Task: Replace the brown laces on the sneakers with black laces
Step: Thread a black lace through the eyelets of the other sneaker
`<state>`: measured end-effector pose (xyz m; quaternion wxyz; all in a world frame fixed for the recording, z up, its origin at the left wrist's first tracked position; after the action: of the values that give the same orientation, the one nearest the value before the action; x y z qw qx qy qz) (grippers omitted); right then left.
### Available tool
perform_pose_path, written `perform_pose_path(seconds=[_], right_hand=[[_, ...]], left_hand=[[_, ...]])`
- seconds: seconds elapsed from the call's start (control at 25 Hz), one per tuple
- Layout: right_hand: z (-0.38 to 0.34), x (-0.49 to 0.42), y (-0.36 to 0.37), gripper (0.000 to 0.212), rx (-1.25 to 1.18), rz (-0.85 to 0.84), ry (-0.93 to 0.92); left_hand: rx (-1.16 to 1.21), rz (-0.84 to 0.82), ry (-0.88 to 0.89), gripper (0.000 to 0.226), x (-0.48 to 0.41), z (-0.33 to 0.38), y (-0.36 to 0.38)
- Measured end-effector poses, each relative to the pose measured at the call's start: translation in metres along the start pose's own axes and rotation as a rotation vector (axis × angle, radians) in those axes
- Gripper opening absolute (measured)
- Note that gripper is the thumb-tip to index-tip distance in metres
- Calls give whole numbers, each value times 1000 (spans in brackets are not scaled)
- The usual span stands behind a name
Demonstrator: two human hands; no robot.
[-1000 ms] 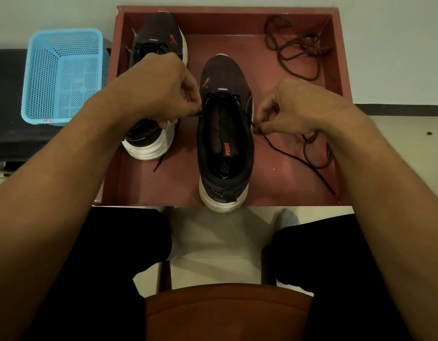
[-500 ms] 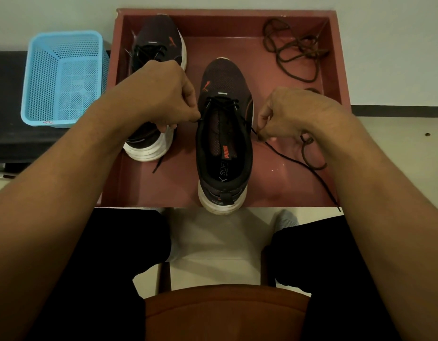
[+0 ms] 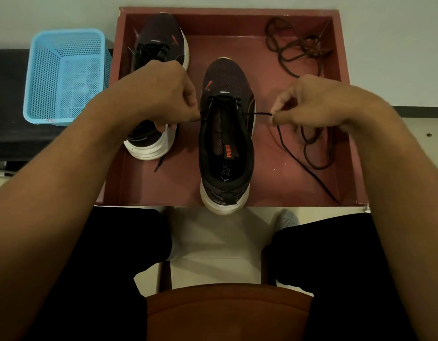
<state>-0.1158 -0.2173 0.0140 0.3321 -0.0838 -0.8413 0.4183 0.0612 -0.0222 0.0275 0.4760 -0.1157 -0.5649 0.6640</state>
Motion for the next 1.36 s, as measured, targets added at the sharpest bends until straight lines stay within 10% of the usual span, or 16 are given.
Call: perform_pose_path(seconds=[0.28,0.56,1.08,1.36], right_hand=[[3,6,-10,29,-711,171,-252],[-27,5,-7,23,-749,322,-541],[0,3,-20,11,-1804,330,-403],[-11,-5,-7,10,-1041,305,-388]], left_hand=[[181,169,114,11,6,7,-7],[466,200,429,25,15,42,-3],[412,-5,345,20,12,23,-9],[344,11,156,25,12,0,-24]])
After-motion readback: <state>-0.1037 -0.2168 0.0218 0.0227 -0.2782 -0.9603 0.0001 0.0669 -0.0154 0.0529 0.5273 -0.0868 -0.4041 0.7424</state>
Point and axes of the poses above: each hand's wrist, its own x-axis away from the middle knuckle, its own y-axis out of the palm, z = x × y, the point moved 1 cm from there along -x, towards the middle knuckle, and after that the axes turned 5 degrees about z, right-handed, at the moved point
